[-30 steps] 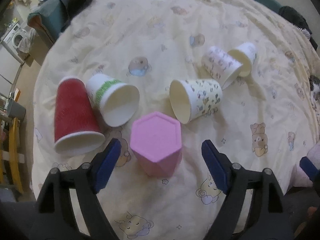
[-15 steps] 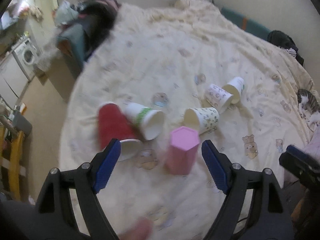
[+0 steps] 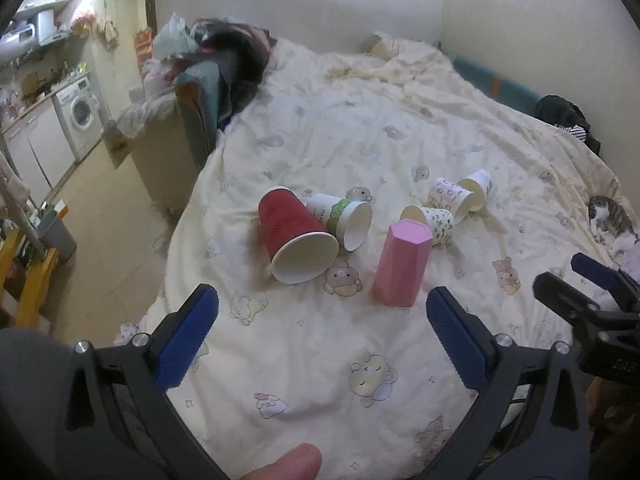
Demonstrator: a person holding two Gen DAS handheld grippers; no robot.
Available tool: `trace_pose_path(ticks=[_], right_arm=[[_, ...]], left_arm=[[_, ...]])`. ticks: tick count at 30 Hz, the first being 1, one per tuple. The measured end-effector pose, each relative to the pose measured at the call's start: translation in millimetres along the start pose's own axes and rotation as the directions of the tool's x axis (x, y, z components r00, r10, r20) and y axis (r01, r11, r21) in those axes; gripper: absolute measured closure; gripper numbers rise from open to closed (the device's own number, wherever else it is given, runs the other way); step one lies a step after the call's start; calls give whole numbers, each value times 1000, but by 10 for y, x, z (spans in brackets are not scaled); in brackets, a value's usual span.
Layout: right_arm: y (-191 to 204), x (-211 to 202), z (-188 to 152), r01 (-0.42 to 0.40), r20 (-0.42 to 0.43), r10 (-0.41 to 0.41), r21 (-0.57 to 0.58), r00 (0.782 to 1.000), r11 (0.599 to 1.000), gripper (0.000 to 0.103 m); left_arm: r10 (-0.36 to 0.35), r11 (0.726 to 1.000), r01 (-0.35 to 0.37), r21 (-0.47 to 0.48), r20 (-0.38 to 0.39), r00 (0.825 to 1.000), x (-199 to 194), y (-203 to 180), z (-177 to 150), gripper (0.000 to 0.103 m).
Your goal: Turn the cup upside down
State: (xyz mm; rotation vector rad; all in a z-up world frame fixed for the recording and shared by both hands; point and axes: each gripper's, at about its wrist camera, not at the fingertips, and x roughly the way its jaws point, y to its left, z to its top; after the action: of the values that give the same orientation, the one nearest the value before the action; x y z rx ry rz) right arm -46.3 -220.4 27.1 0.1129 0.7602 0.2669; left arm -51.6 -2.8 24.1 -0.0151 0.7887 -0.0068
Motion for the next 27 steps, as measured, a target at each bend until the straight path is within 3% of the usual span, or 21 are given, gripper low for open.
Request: trace_pose_path(ticks=[6, 12, 27], right_arm=[[150, 91, -96, 51, 7, -51, -51, 999, 997, 0], [151, 179, -137, 65, -2, -65, -53, 998, 997, 0], [113, 207, -125, 84, -2, -84, -41, 996, 996, 0]], left_arm=[[-3, 999, 2, -33, -39, 999, 137, 57, -168, 0], [-10, 999, 11, -50, 17, 1000, 45, 60, -153, 0], [-11, 998, 12, -61, 16, 1000, 43, 84, -147, 0]])
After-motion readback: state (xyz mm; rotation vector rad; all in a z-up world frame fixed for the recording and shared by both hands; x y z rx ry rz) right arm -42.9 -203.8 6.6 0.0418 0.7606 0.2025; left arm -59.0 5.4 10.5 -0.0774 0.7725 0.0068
